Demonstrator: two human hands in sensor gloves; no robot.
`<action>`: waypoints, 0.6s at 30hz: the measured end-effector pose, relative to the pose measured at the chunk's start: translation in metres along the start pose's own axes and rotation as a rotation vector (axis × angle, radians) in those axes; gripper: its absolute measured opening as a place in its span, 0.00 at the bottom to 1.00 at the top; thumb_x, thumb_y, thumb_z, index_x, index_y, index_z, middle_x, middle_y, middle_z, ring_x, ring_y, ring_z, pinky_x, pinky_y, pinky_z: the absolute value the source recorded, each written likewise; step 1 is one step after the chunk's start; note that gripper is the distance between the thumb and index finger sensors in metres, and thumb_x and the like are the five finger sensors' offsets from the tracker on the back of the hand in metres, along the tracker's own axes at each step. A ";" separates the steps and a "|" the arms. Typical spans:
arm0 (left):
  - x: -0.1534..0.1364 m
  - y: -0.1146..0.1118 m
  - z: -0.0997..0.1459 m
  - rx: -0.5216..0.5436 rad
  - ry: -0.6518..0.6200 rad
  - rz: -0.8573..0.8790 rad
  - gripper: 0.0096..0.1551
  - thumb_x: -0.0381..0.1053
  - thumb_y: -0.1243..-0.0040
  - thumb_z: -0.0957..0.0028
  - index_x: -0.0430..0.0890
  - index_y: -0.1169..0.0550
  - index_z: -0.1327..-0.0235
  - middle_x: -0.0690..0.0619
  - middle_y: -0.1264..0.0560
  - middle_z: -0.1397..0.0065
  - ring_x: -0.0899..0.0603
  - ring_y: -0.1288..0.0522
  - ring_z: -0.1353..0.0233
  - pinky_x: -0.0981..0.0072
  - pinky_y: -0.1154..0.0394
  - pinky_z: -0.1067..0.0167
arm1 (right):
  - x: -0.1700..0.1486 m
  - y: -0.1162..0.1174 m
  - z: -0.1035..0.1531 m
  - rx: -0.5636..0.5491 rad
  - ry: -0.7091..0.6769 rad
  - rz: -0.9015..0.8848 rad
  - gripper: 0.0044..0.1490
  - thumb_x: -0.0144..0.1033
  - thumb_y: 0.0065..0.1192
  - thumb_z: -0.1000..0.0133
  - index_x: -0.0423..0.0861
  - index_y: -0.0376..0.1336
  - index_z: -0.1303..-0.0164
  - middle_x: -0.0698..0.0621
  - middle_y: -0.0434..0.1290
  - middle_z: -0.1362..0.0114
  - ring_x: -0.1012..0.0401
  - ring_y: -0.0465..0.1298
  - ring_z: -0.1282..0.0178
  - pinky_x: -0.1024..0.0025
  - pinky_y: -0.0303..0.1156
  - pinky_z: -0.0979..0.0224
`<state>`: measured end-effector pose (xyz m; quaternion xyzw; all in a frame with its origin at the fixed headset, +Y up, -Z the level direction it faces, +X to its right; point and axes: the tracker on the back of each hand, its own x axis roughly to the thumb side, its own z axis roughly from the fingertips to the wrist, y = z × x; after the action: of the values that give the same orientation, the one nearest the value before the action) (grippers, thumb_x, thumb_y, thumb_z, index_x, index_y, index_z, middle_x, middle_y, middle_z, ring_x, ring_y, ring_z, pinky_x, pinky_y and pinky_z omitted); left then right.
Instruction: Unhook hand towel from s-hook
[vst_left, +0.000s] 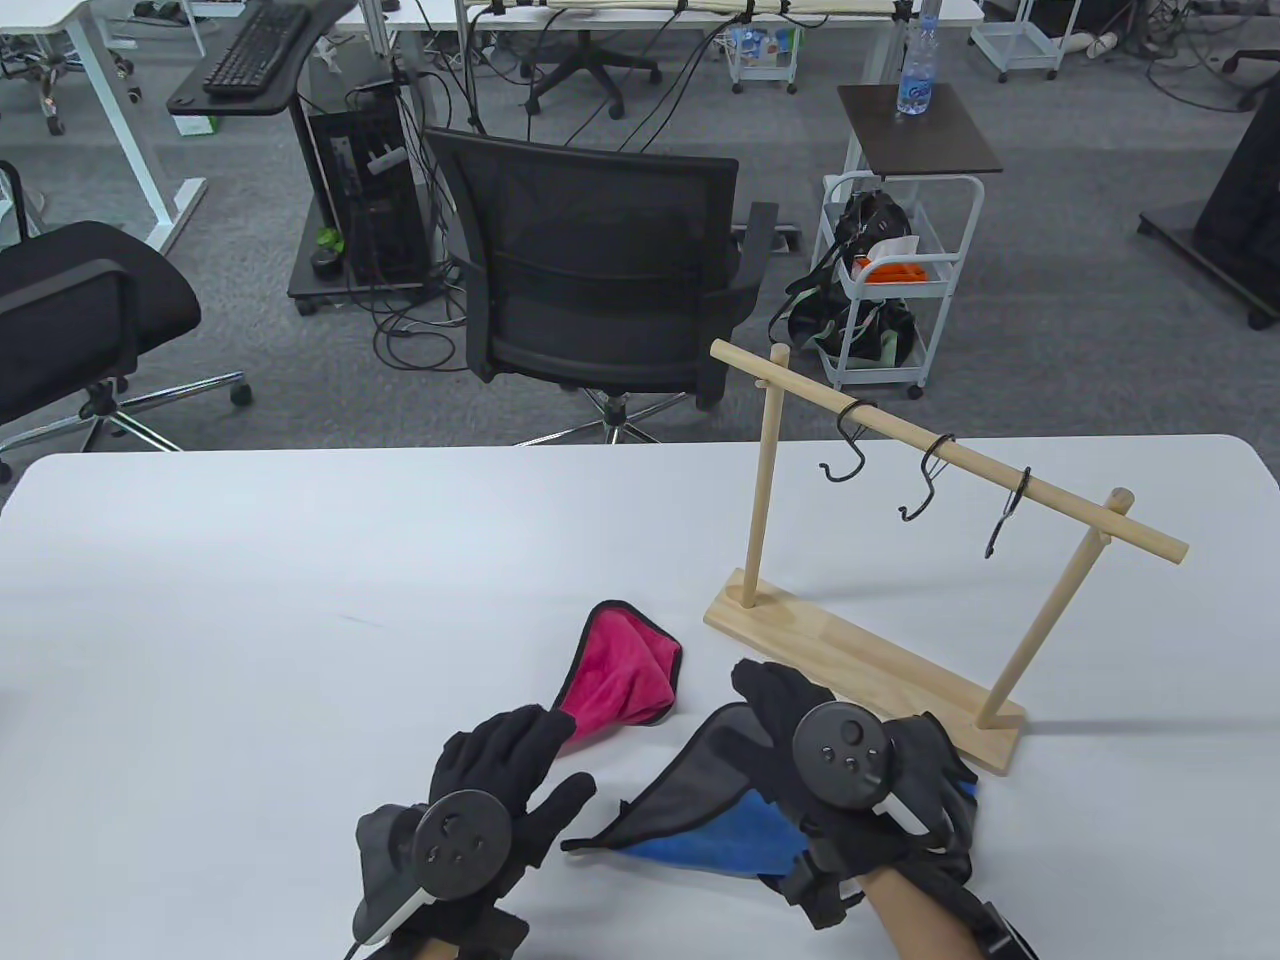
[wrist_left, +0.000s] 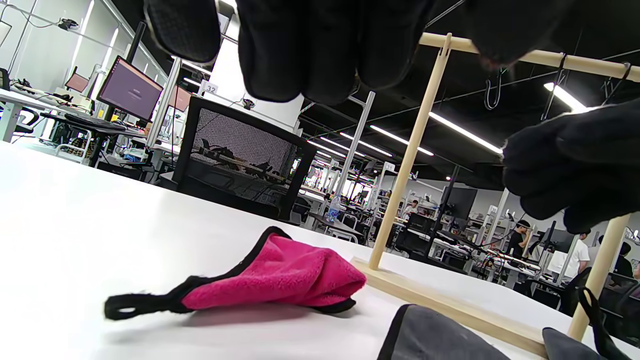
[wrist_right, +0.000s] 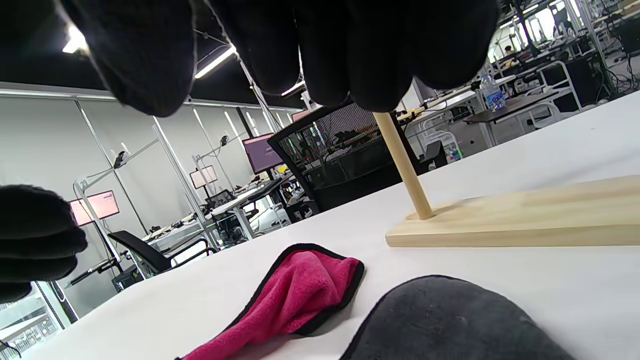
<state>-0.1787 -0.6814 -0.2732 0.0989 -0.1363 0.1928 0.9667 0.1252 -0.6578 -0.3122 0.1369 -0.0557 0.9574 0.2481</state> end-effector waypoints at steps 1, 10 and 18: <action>0.000 0.000 0.000 -0.001 0.002 -0.001 0.38 0.71 0.50 0.39 0.55 0.31 0.19 0.46 0.30 0.16 0.34 0.30 0.18 0.31 0.38 0.23 | -0.001 0.001 0.002 -0.001 -0.002 0.004 0.45 0.56 0.64 0.36 0.42 0.57 0.15 0.33 0.62 0.15 0.37 0.67 0.21 0.40 0.64 0.22; 0.001 -0.001 0.000 -0.017 0.008 -0.003 0.38 0.71 0.50 0.40 0.54 0.31 0.19 0.46 0.30 0.16 0.34 0.30 0.18 0.31 0.38 0.23 | -0.006 0.012 0.013 0.011 -0.003 0.011 0.45 0.56 0.64 0.36 0.43 0.57 0.15 0.33 0.62 0.15 0.37 0.67 0.20 0.40 0.64 0.22; 0.002 -0.001 -0.001 -0.019 0.011 -0.012 0.38 0.71 0.50 0.40 0.55 0.31 0.19 0.46 0.30 0.16 0.34 0.30 0.18 0.31 0.38 0.23 | -0.005 0.016 0.016 0.011 -0.024 0.035 0.45 0.56 0.64 0.36 0.43 0.57 0.14 0.33 0.62 0.15 0.37 0.67 0.20 0.40 0.64 0.22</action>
<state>-0.1767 -0.6818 -0.2735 0.0895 -0.1323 0.1863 0.9694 0.1250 -0.6768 -0.2984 0.1486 -0.0557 0.9602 0.2298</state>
